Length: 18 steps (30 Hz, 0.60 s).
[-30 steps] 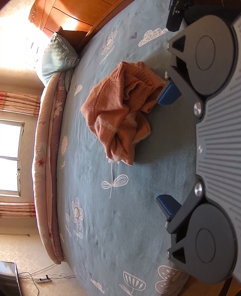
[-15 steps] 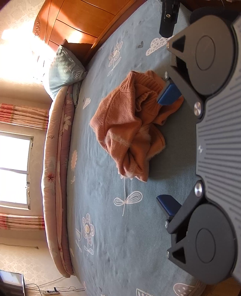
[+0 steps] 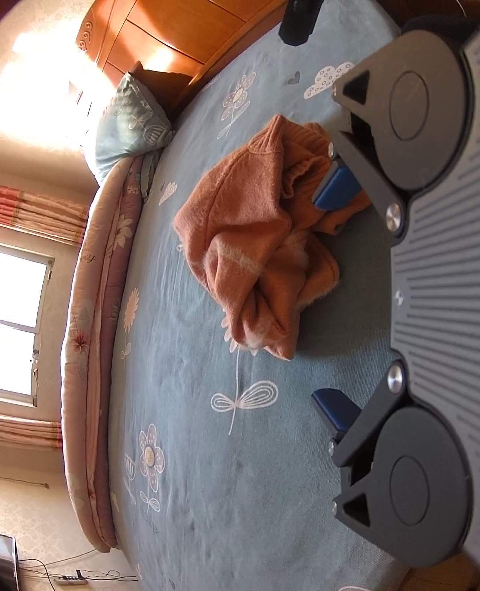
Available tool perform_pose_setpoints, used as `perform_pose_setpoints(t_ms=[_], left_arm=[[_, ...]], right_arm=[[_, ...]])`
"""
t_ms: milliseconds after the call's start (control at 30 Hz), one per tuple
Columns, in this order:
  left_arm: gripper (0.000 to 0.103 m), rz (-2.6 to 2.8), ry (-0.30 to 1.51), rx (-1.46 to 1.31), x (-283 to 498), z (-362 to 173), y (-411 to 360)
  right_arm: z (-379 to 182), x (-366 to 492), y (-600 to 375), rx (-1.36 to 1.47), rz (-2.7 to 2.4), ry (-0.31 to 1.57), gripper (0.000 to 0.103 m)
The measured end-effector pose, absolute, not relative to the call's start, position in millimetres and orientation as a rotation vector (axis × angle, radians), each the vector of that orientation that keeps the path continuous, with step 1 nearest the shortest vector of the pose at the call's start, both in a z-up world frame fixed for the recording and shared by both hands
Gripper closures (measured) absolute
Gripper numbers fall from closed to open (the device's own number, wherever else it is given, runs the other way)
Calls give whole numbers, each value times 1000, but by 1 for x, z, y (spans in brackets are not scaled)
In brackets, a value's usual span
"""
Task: Fold clothes
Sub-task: 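Move both grippers toward the crumpled orange sweater heap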
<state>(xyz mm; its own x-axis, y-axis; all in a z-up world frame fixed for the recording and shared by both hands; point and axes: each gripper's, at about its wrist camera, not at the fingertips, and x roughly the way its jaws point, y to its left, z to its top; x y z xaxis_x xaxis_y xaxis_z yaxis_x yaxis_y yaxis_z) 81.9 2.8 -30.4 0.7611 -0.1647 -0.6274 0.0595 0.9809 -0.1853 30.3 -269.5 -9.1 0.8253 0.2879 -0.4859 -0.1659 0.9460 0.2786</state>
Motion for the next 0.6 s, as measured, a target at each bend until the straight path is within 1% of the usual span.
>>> perform_pose_setpoints(t_ms=[167,267,433,600], left_arm=[[0,-91,708,-127,95,-34,2],[0,-101,683,-104,96,-36,1],[0,-115,703,-111,104,-40,5],[0,-105,706,-89,106,-43,3]], right_arm=[[-13,46,-263,166,261,587,0],[-18,50,-257,139,258,593,0],[-20,55,-261,194,286,558,0],[-25,64,-252,113,279,628,0]])
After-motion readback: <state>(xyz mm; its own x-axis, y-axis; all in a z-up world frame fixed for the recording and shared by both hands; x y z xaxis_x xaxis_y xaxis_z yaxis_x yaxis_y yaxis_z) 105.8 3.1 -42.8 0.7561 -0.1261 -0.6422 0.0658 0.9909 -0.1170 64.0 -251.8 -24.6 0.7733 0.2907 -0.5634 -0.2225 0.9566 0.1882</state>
